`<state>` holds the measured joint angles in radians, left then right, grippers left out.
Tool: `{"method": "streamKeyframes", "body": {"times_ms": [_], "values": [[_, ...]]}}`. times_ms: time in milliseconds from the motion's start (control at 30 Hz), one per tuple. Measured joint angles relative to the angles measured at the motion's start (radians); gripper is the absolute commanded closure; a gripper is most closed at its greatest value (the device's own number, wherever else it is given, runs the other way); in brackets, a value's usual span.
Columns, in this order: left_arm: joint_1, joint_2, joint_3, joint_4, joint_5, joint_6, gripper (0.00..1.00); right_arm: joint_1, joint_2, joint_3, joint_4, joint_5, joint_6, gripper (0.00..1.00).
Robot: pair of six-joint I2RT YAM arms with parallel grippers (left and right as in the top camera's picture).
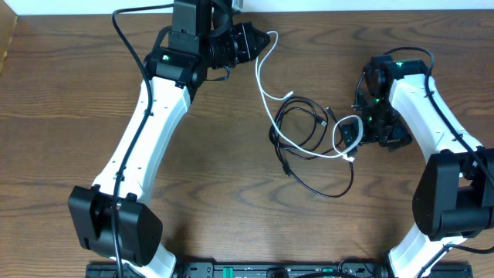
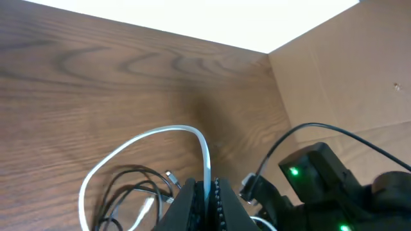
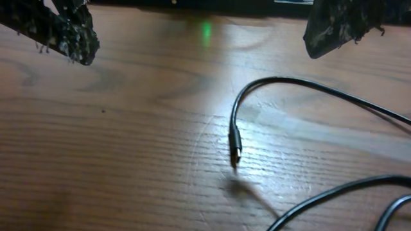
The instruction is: Untangle cables
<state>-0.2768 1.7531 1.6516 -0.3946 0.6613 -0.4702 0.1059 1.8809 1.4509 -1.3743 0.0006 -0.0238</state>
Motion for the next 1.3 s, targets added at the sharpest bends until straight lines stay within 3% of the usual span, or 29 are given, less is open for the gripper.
{"method": "streamKeyframes", "body": {"times_ms": [133,333,667,967,1133,1300], "values": [[0.001,0.0,0.0,-0.026,-0.076,0.007,0.93,0.002,0.0,0.0,-0.001,-0.006,-0.038,0.04],[0.025,0.0,0.0,-0.063,-0.304,-0.006,0.93,0.03,0.0,0.0,0.023,-0.048,-0.101,0.04],[0.03,0.0,0.0,-0.126,-0.388,-0.007,0.93,0.057,0.0,0.0,0.047,-0.197,-0.259,0.01],[0.03,0.0,0.0,-0.129,-0.462,0.028,0.93,0.087,0.0,0.0,-0.046,-0.534,-0.604,0.01],[0.047,0.0,0.0,-0.026,-0.558,0.034,0.93,0.167,0.0,-0.008,-0.012,-0.538,-0.645,0.01],[0.087,0.0,-0.001,0.127,-0.535,0.027,0.93,0.227,0.0,-0.051,0.065,-0.444,-0.601,0.01]]}}
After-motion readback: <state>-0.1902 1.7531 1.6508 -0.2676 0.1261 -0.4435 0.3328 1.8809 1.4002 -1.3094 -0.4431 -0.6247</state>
